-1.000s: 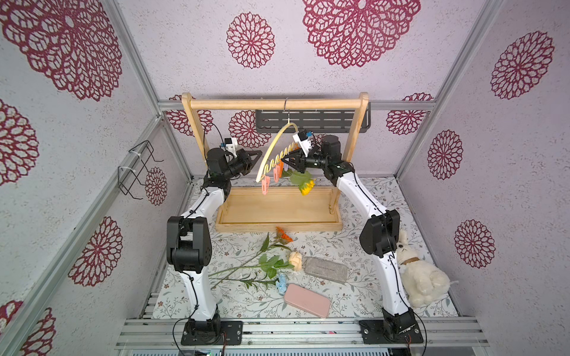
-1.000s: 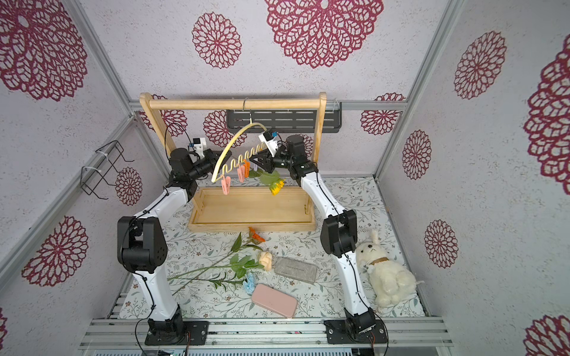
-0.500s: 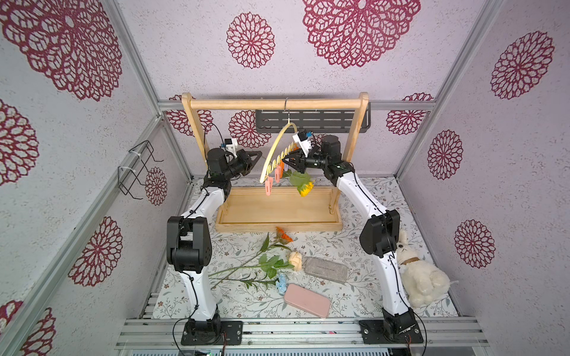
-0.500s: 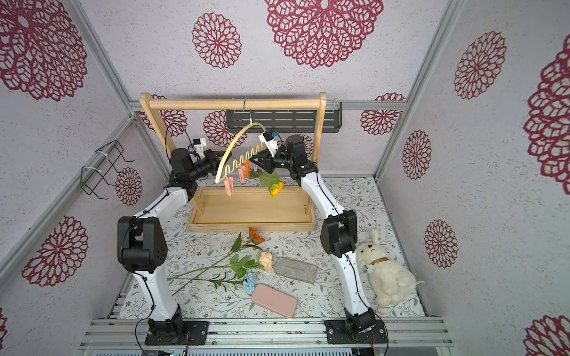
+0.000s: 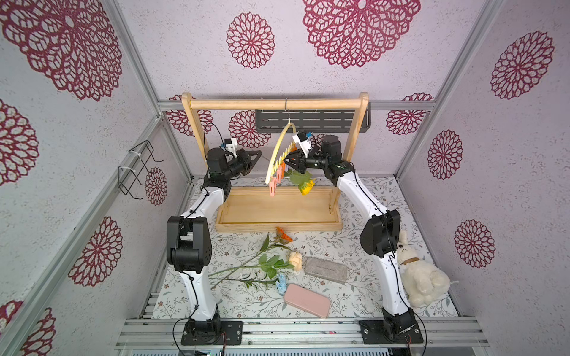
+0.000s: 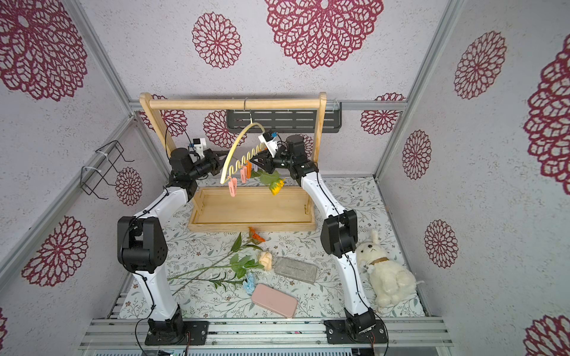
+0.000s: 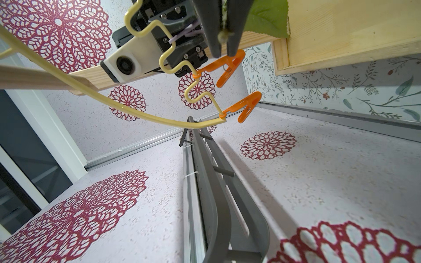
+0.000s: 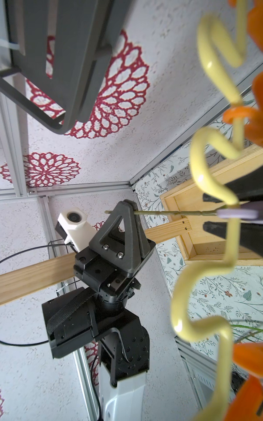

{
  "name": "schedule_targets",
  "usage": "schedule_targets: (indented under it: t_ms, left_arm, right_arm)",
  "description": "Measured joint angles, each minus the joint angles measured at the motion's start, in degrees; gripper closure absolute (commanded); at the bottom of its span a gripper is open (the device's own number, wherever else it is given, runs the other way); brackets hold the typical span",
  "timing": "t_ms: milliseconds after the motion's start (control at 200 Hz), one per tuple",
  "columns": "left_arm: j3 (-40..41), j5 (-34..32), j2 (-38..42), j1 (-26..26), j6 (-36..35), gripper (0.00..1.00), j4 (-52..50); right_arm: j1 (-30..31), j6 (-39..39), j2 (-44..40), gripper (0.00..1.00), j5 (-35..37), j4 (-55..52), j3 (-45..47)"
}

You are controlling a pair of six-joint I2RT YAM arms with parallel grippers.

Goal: Dry the flowers on a clothes hanger
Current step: Clamp the flower onto the hanger.

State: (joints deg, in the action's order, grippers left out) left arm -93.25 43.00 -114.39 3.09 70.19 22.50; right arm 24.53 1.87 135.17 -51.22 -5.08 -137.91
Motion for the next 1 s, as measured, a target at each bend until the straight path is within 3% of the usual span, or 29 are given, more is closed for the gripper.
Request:
schedule_targets:
  t_ms: [856,1001]
  left_arm:
    - [-1.5,-0.2,0.0,0.0,1.6,1.00,0.8]
    - [-1.5,-0.2,0.0,0.0,1.6,1.00,0.8]
  right_arm:
    - [0.0,-0.9,0.0,0.87,0.0,-1.0,-0.5]
    - [0.0,-0.8,0.0,0.79,0.0,-1.0,-0.5]
